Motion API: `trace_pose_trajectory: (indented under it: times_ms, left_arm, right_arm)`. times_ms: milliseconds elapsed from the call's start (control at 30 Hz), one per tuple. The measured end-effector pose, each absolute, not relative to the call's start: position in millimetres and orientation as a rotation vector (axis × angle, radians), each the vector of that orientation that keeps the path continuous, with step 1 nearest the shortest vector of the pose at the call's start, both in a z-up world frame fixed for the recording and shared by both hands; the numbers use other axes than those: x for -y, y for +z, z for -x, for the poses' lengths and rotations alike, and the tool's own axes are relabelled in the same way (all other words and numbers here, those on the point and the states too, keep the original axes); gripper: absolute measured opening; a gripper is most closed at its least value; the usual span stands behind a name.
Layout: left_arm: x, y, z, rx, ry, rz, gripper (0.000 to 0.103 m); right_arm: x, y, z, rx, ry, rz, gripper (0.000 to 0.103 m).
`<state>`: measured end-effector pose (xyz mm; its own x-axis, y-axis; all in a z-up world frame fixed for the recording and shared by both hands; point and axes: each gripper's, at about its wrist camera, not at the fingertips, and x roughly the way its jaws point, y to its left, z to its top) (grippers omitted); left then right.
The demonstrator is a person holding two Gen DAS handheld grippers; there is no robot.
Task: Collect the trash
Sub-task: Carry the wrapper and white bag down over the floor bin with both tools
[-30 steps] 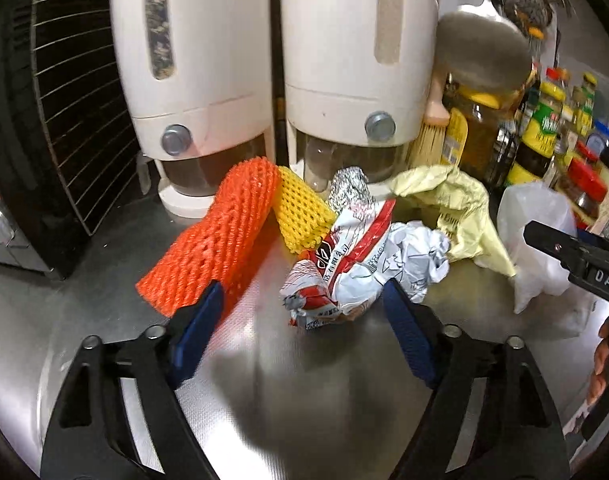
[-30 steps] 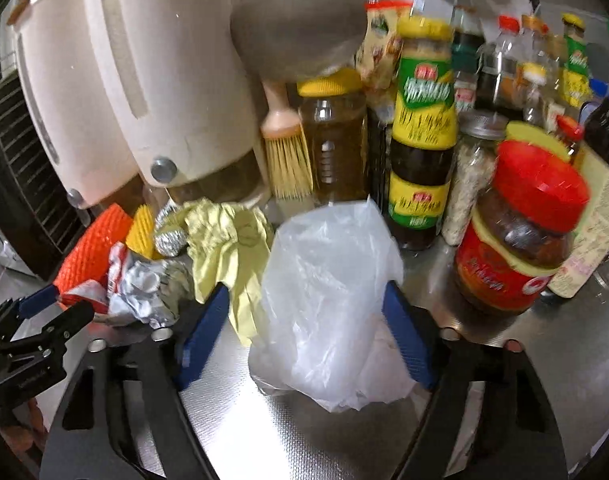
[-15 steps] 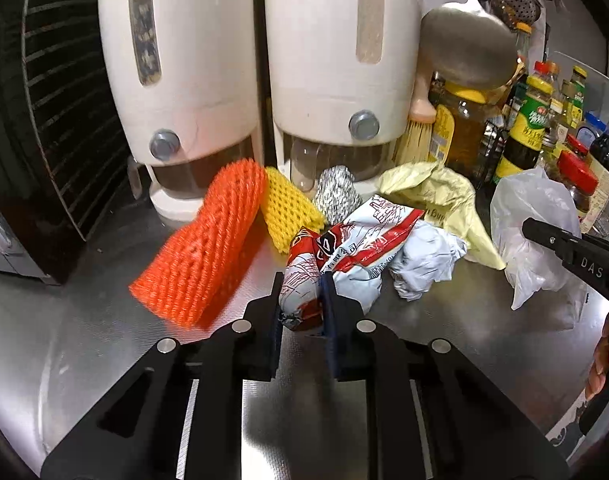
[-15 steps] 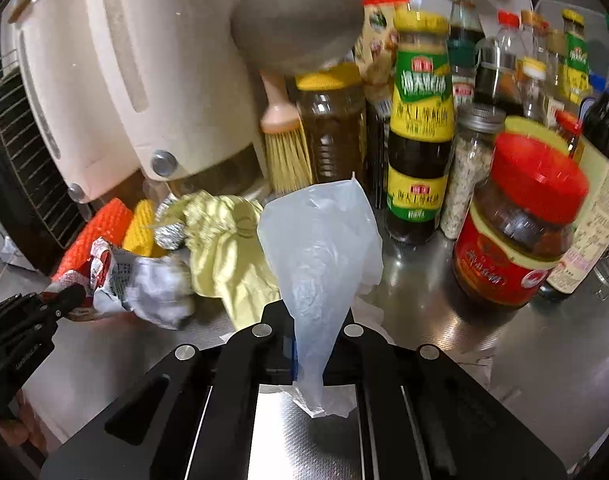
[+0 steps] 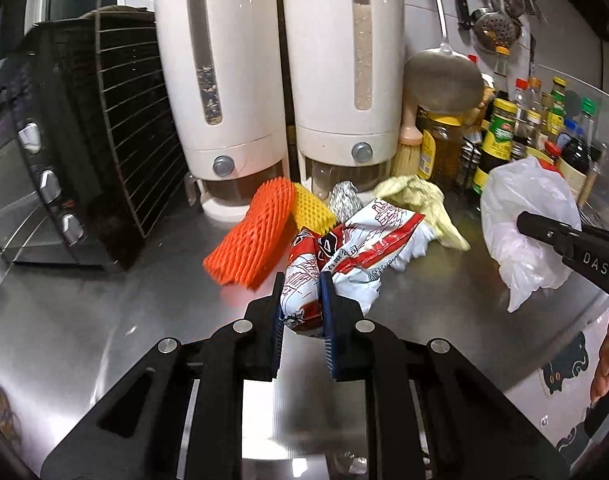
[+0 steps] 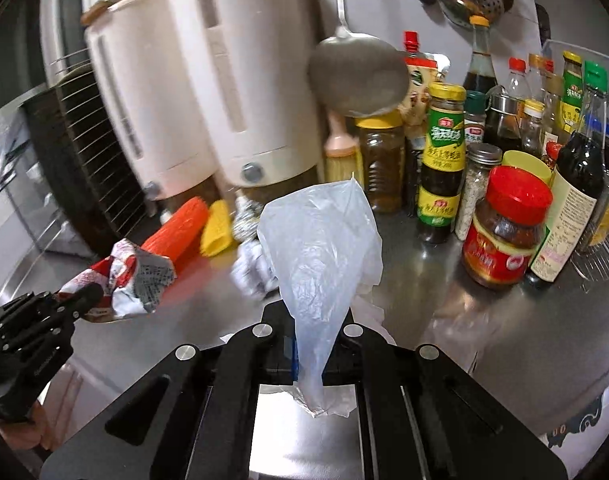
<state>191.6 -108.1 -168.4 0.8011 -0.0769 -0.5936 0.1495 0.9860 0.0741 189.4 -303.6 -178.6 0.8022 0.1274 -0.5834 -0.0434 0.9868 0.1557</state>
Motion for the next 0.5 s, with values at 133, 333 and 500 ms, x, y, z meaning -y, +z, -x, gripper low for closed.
trace_pose_trajectory:
  times_ms: [133, 333, 500]
  left_arm:
    - [106.3, -166.3, -152.9, -0.617, -0.126, -0.118, 0.015]
    - [101.1, -172.0, -93.2, -0.608, -0.128, -0.102, 0.015]
    - [94.3, -191.4, -49.1, -0.625, -0.141, -0.069, 0.015]
  right_arm:
    - [288.2, -179.9, -156.6, -0.646, 0.118, -0.107, 0.007]
    - [275.5, -191.5, -102.3, -0.656, 0.165, -0.122, 0.007]
    - [269.3, -211.0, -64.0, -0.675, 0.193, -0.14, 0.007]
